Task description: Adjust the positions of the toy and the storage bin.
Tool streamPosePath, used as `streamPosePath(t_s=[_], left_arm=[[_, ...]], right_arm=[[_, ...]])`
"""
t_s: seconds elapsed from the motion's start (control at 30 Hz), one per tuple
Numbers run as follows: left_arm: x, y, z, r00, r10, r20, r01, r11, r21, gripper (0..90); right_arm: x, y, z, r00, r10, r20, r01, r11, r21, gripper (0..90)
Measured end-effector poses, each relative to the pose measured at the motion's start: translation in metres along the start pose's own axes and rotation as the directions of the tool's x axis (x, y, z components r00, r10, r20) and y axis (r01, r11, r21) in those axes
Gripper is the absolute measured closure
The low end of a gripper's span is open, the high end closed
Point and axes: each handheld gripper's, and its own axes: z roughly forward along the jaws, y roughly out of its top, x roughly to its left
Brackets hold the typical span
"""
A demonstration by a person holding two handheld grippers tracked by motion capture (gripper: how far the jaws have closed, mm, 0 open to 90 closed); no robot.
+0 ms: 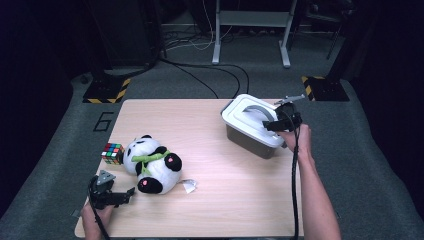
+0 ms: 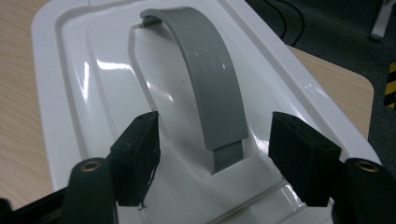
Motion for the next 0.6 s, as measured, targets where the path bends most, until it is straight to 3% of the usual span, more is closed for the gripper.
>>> streamPosePath(t_s=[0.13,0.27,0.33,0.47,0.6], left_arm=[[0.0000,-0.0001,0.0003,1.0000,0.000,0.000,0.000,1.0000,-0.005,0.6],[-0.0001,0.0000,0.0000,1.0000,-0.001,0.000,0.001,1.0000,0.000,0.6],[-0.0001,-0.0001,0.0002,1.0000,-0.001,0.001,0.001,1.0000,-0.003,0.6],[-0.0001,-0.0001,0.0000,1.0000,-0.002,0.000,0.002,1.0000,0.000,0.6],[-0.0003,-0.0001,0.0002,1.0000,-0.007,0.001,0.007,1.0000,-0.001,0.6]], right_arm=[[-0.0013,-0.0006,0.0039,0.9998,0.012,-0.015,-0.012,1.000,-0.006,45.1],[-0.0020,-0.0016,0.0038,0.9992,0.010,-0.038,-0.011,1.000,-0.011,48.5],[-0.0014,-0.0020,0.0044,0.9999,0.006,-0.013,-0.006,1.000,-0.002,57.7],[-0.0040,-0.0044,0.0039,0.9996,0.025,-0.011,-0.025,1.000,-0.005,64.7],[-0.0025,-0.0070,0.0022,0.9996,0.023,-0.018,-0.023,1.000,-0.012,65.8]])
